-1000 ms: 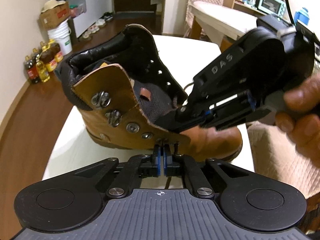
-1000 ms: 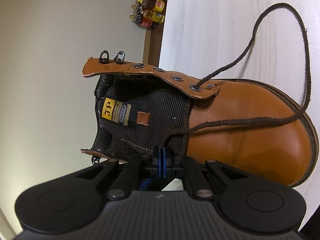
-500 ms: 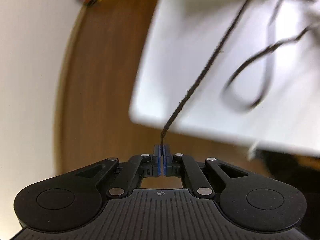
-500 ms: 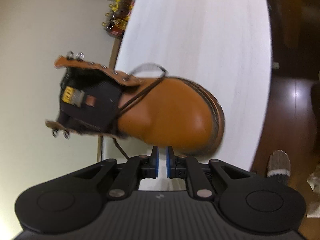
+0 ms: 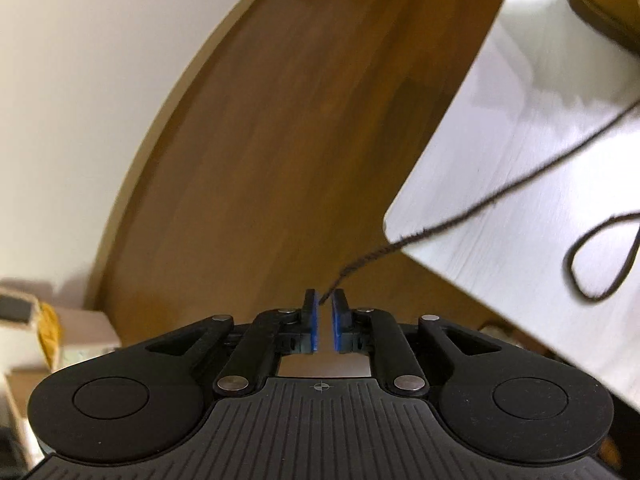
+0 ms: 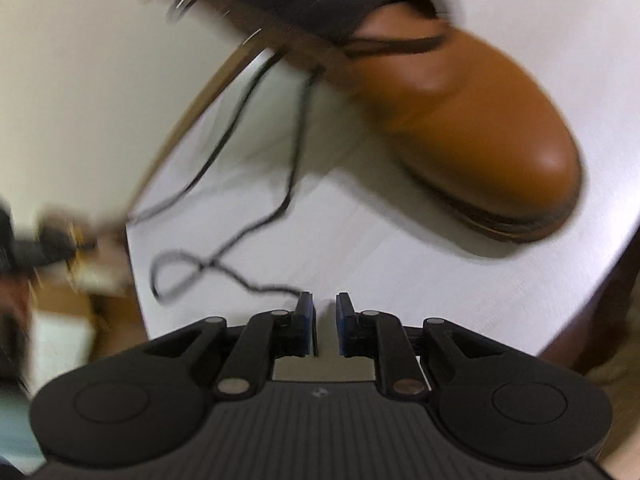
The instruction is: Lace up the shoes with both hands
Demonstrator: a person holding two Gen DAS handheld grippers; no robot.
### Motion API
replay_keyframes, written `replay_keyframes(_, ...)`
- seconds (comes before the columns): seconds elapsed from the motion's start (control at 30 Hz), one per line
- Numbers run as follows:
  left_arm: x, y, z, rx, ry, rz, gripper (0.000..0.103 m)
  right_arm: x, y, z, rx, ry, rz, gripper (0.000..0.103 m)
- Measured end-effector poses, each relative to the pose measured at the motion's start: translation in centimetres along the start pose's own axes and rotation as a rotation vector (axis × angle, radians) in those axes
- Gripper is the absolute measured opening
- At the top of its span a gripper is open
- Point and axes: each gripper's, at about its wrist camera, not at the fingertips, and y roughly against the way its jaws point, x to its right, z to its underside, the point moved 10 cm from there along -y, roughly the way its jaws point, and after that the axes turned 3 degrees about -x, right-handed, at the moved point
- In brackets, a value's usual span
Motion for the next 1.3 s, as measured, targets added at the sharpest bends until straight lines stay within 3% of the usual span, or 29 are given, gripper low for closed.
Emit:
replay_keyframes(0.13,0.9,1.1,0.7,0.022,-0.027,0.009,0.016,-3.1,-1.9,-0.3,-0.033,0.115,0.062,0.015)
replay_keyframes(0.27,2.2,2.9,1.0,0.082,-0.066,0.036,0.014,-4.5,-2.6,-0.1,-0.037,0.198,0.146,0.003)
replay_keyframes(0.4,6.8,6.5,-0.6,0.214,-0.225,0.261,0.021,-5.0,-0.3,-1.2,-0.014,0.259,0.141,0.003)
replay_keyframes(0.57,17.6,13.9,-3.1,0.408,-0.576,0.577,0.024,-9.4,3.2,-4.4,0.016,0.494,0.150,0.003)
replay_keyframes(0.6,19.1,14.8,-3.4,0.443,-0.632,0.613,0.024,-10.2,3.8,-4.6,0.020,0.534,0.149,0.003)
replay_keyframes(0.63,19.5,13.8,-3.4,0.451,-0.646,0.620,0.024,-11.0,4.5,-4.9,0.024,0.574,0.147,0.003)
replay_keyframes(0.7,22.4,15.6,-4.4,0.540,-0.756,0.646,0.024,-11.8,5.4,-5.4,0.026,0.635,0.151,0.003)
replay_keyframes(0.93,25.3,14.5,-6.1,0.622,-0.864,0.679,0.023,-13.8,7.6,-4.3,-0.005,0.823,0.175,0.003)
replay_keyframes(0.97,25.4,15.6,-5.8,0.627,-0.876,0.690,0.021,-12.5,8.7,-3.5,-0.006,0.836,0.178,0.003)
replay_keyframes(1.03,25.7,18.0,-5.2,0.646,-0.884,0.705,0.004,-12.1,9.4,-2.6,-0.011,0.849,0.175,0.003)
replay_keyframes(1.23,24.7,19.4,-4.6,0.635,-0.802,0.724,0.003,-10.5,10.5,-1.6,0.012,0.828,0.179,0.003)
replay_keyframes(1.3,24.5,19.2,-5.2,0.593,-0.702,0.673,0.003,-8.2,12.0,-1.8,0.064,0.779,0.190,0.003)
